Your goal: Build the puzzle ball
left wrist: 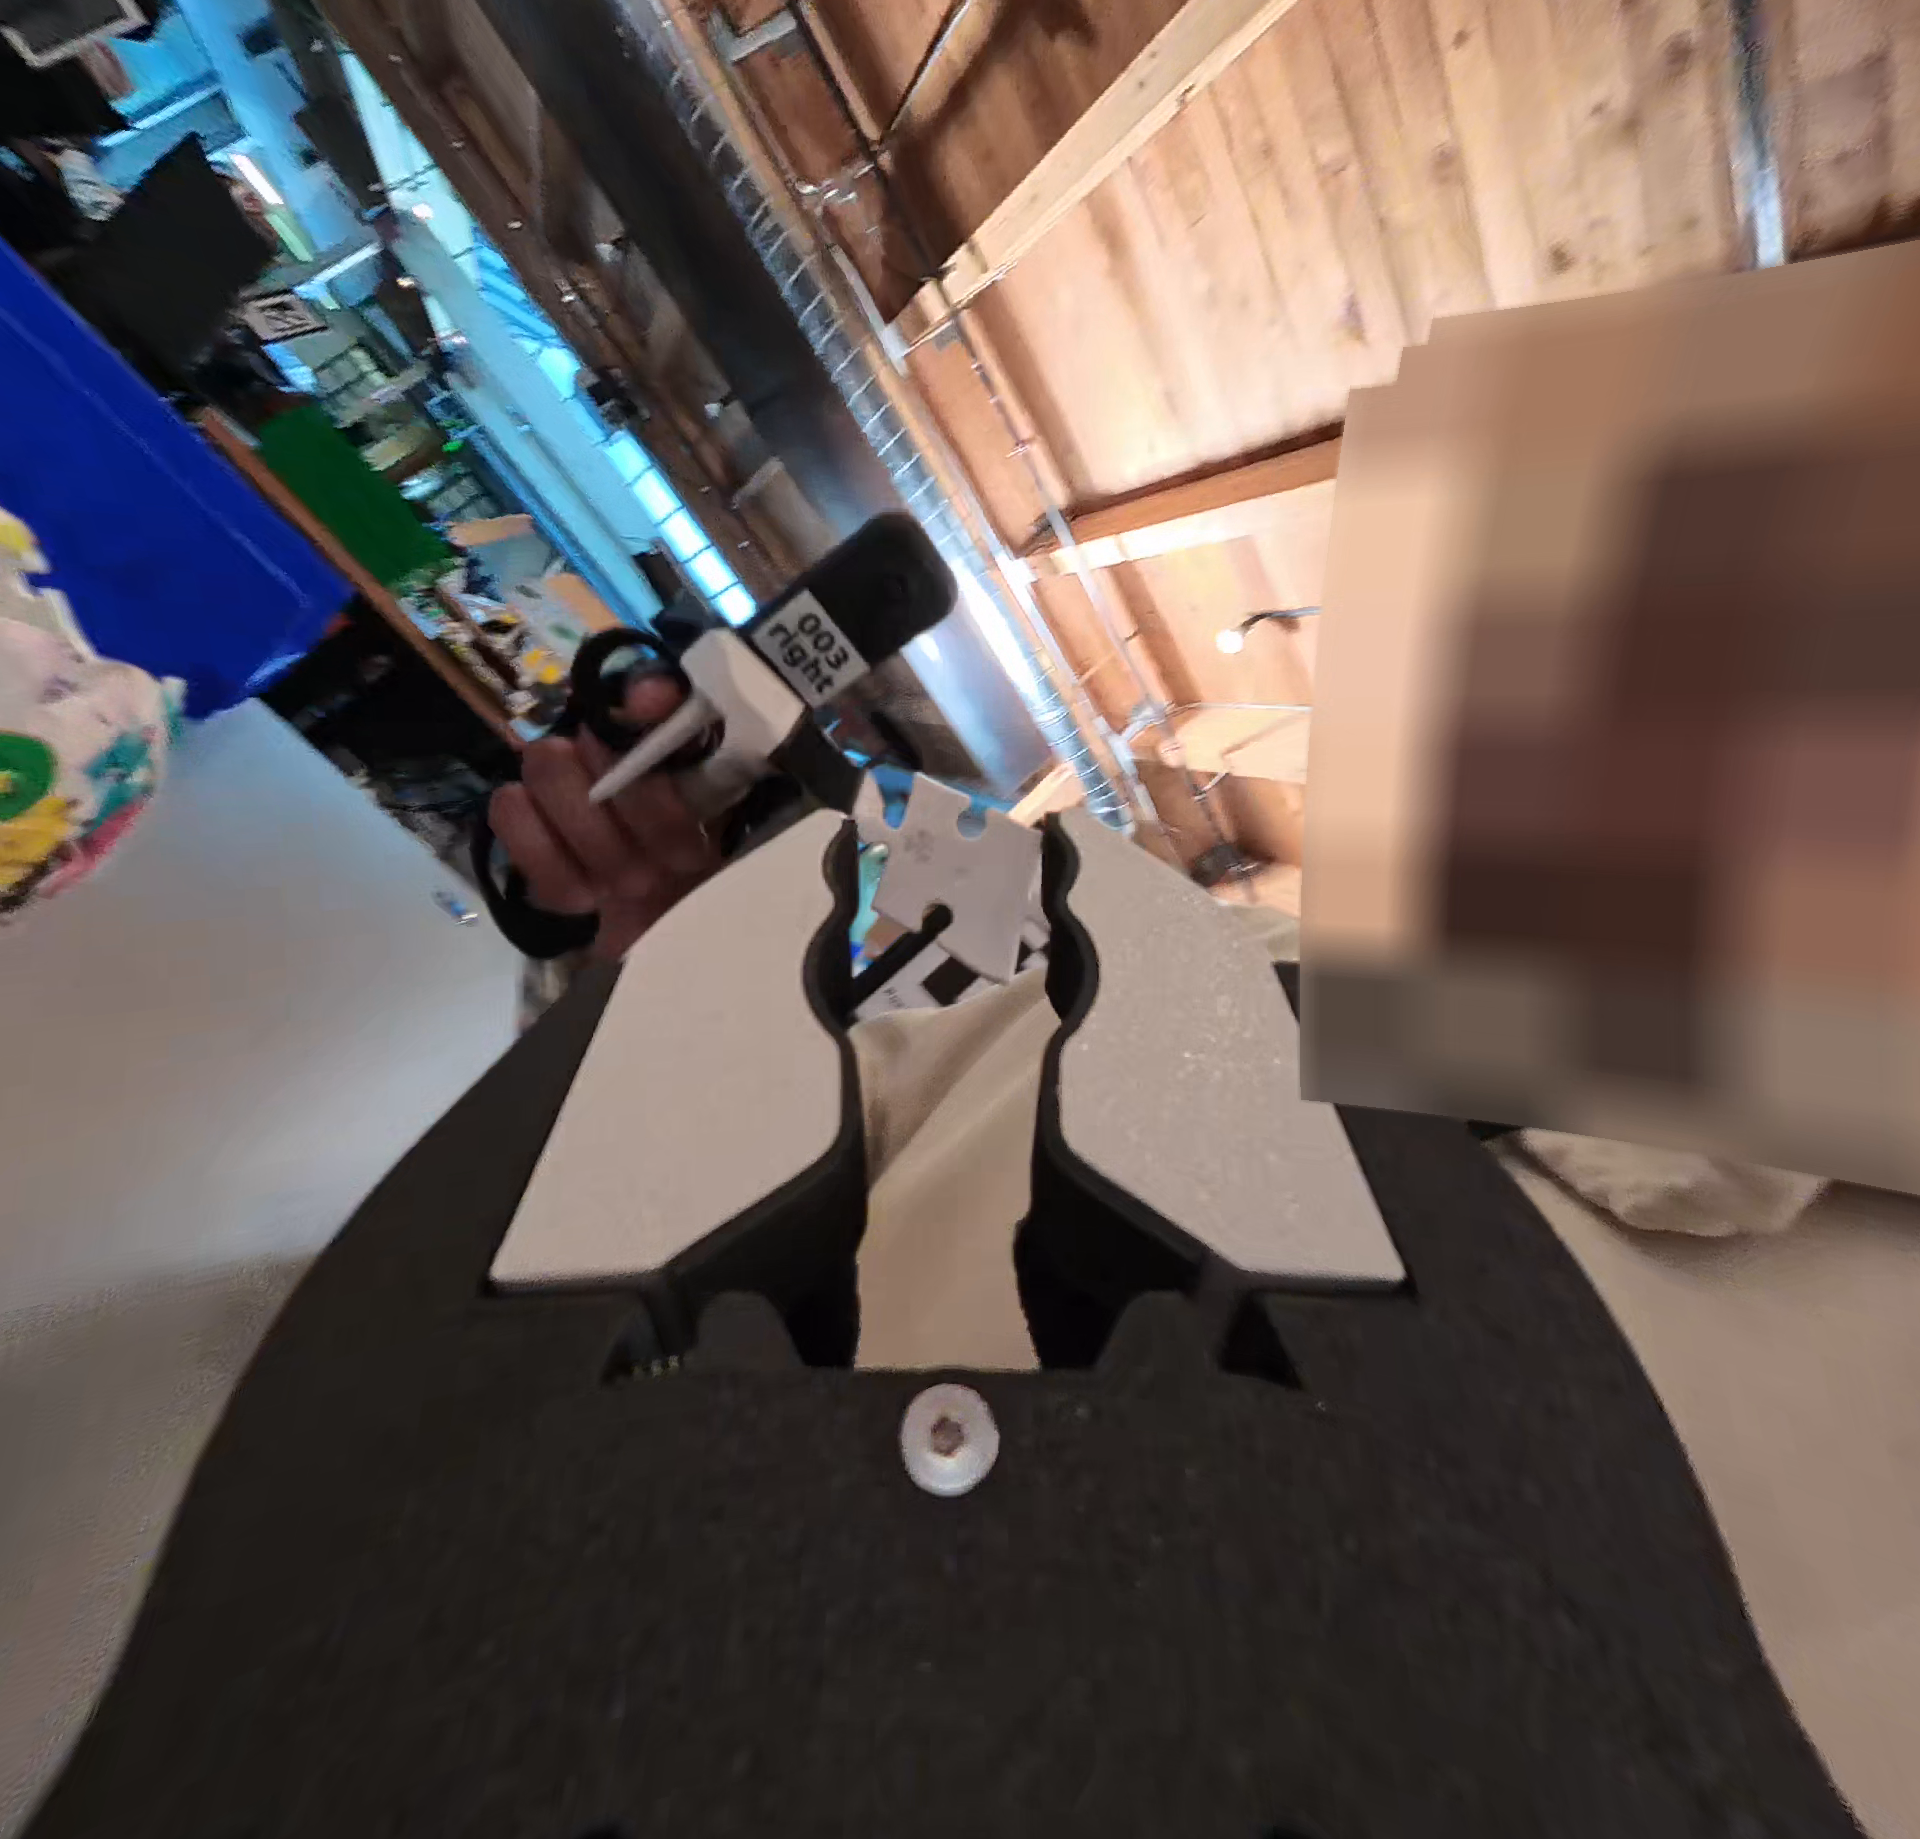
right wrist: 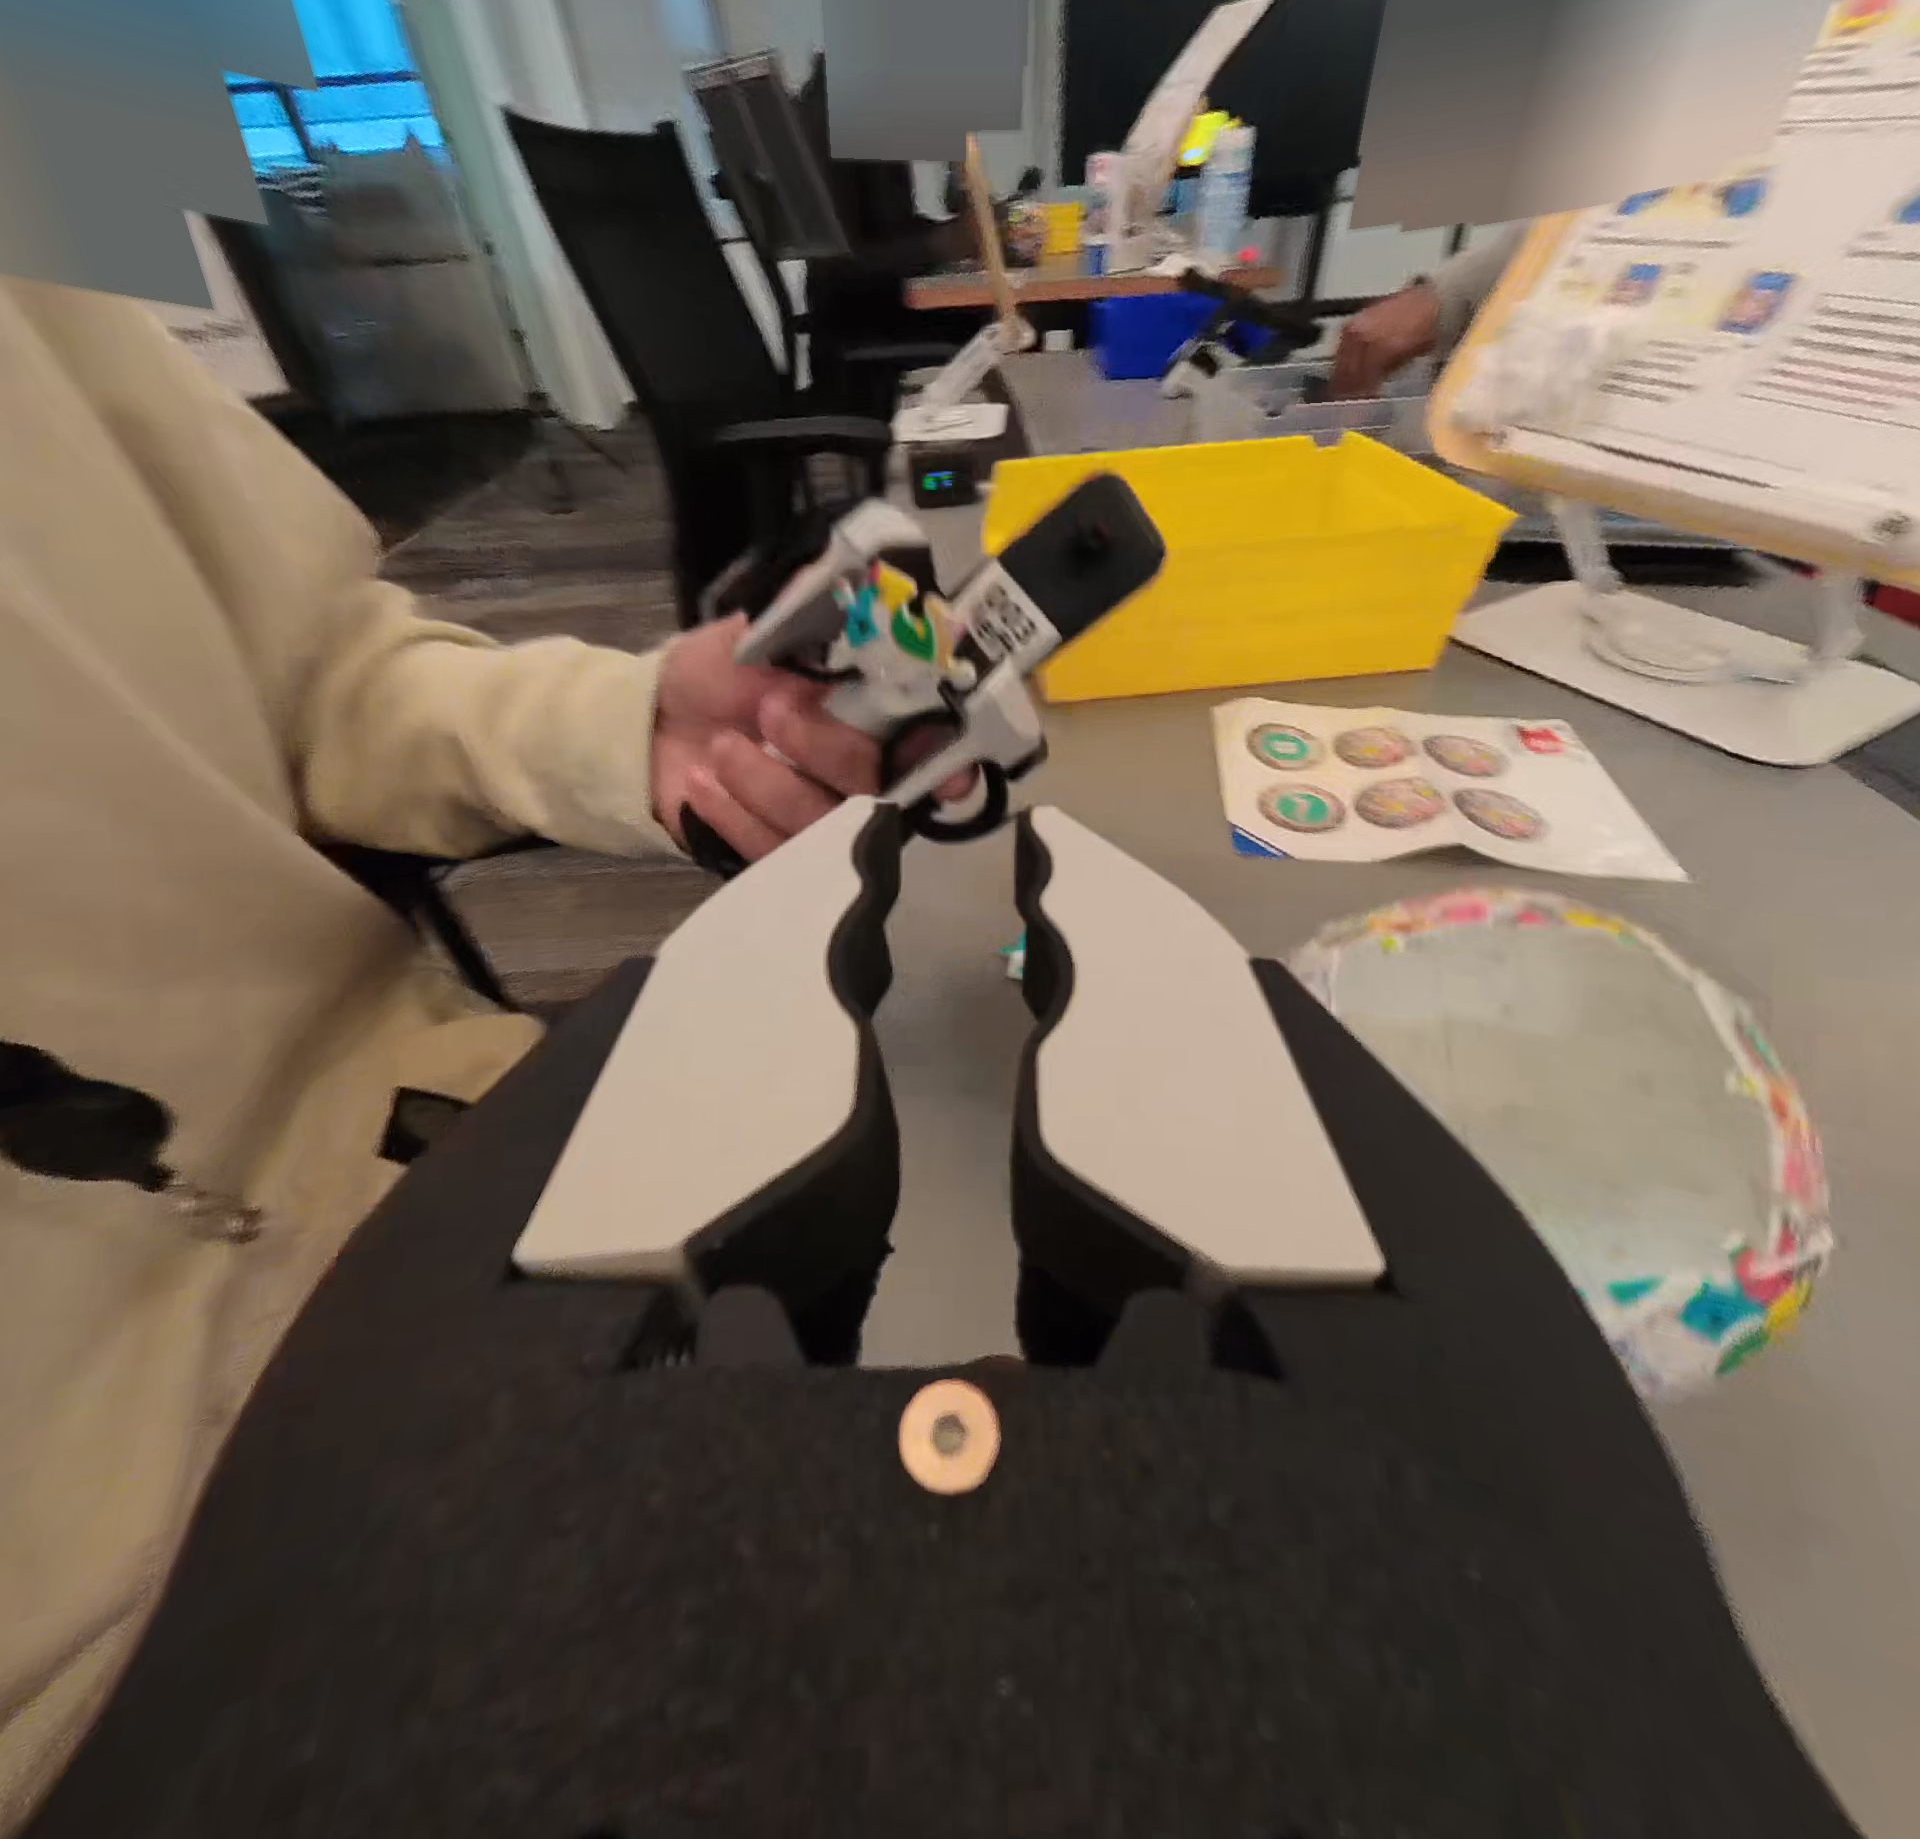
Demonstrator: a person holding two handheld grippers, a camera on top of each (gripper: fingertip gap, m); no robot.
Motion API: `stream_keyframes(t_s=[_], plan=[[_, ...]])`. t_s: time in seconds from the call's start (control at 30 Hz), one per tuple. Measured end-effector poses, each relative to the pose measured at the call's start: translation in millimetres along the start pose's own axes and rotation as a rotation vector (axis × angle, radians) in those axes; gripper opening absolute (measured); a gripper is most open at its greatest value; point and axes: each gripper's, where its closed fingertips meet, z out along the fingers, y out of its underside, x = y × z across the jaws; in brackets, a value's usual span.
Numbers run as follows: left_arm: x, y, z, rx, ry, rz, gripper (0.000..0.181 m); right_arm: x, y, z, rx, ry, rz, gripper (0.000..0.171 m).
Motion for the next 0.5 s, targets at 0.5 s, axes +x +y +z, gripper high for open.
stream_keyframes(t_s=[0.5], plan=[[8, 23, 7, 0.014, 0.165, -0.171, 0.033, -29, -9, 40, -0.113, -0.284, -0.03, 0.012]])
